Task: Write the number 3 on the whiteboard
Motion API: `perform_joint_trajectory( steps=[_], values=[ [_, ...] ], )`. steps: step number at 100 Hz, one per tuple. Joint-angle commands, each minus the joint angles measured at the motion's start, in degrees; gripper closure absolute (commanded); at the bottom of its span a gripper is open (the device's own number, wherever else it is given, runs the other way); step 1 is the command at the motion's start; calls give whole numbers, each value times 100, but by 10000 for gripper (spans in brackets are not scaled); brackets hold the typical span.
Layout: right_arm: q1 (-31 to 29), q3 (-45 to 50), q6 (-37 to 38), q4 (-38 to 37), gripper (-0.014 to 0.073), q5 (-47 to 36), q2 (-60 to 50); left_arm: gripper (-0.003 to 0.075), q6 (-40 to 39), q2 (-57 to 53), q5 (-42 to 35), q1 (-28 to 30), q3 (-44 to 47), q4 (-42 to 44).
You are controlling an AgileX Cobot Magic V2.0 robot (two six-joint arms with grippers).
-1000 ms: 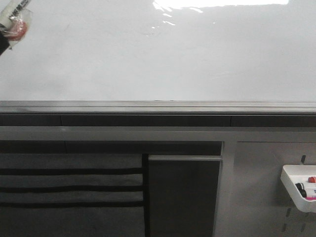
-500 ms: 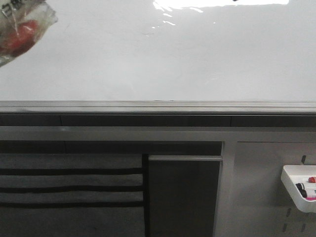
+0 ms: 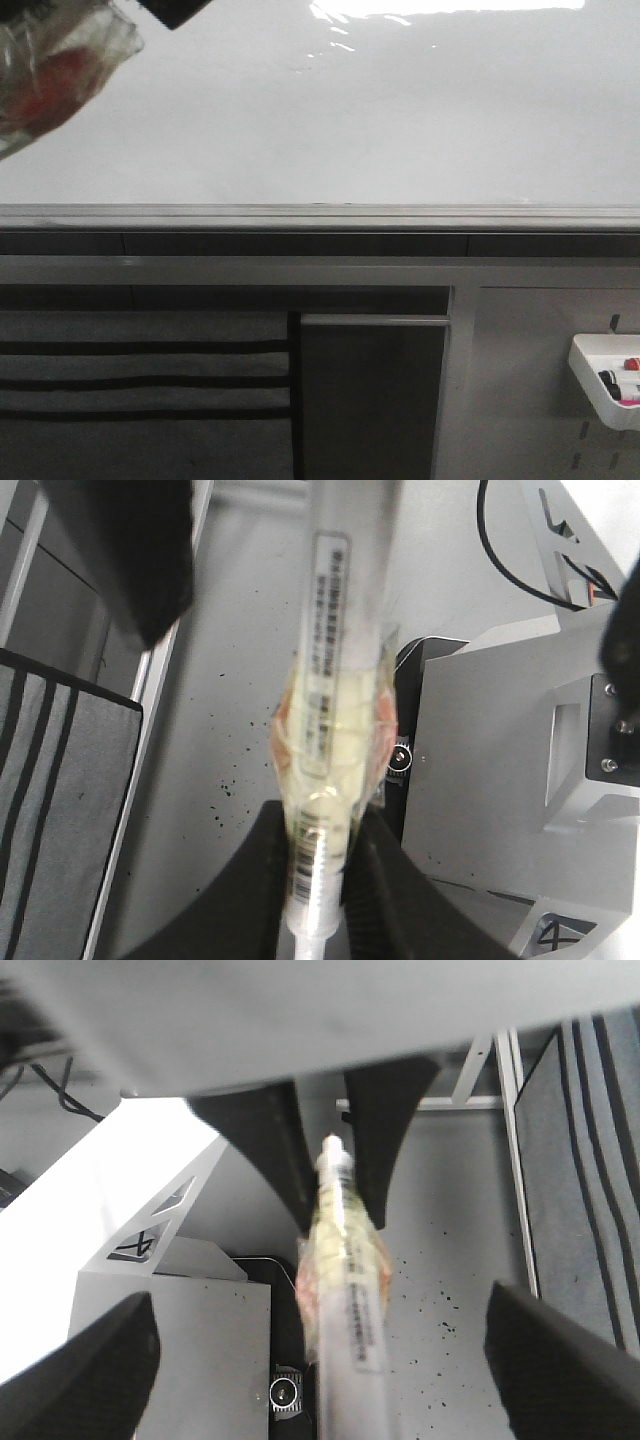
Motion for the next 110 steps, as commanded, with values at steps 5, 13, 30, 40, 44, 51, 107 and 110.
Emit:
perform_joint_trajectory(
  steps=[5, 13, 30, 40, 44, 51, 107, 110],
  values=[
    [6, -216, -67, 232, 52, -318, -72, 739, 15, -91, -147, -45, -190, -103],
    [6, -216, -67, 232, 133, -329, -72, 739, 15, -91, -147, -45, -190, -103],
    [6, -216, -122, 239, 246, -314, -72, 739, 194, -91, -147, -45, -190, -99],
    [6, -216, -122, 239, 254, -334, -72, 739, 356, -91, -169, -45, -190, -99],
    [6, -216, -122, 239, 254, -334, -72, 739, 368, -91, -195, -45, -190, -99],
    [6, -216, -122, 239, 255, -334, -72, 739, 395, -91, -220, -45, -190, -99],
    [6, -216, -122, 335, 449, -286, -72, 739, 621, -91, -323, -45, -190, -99],
    [6, -216, -122, 335, 468, -286, -72, 739, 621, -91, -323, -45, -190, -99]
  ],
)
